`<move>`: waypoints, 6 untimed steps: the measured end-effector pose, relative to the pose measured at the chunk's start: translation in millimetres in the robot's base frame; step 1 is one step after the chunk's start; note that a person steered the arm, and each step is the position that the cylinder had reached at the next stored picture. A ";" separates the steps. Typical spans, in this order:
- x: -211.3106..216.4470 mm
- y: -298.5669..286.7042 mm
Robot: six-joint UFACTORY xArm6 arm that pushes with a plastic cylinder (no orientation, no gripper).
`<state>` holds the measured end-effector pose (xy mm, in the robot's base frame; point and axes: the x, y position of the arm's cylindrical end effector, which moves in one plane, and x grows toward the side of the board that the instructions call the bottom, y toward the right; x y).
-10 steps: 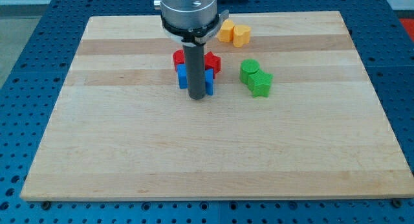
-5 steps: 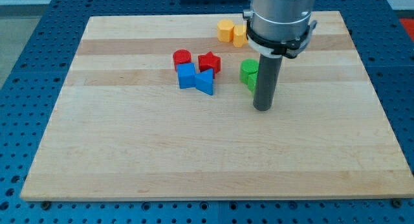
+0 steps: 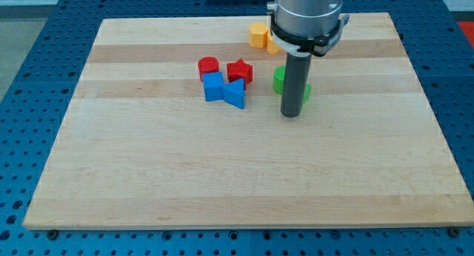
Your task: Slide the green circle and green star towards the group of blocks
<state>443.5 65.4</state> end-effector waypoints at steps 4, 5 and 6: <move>15.2 66.9; -5.7 68.4; -9.1 65.8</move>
<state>434.4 131.2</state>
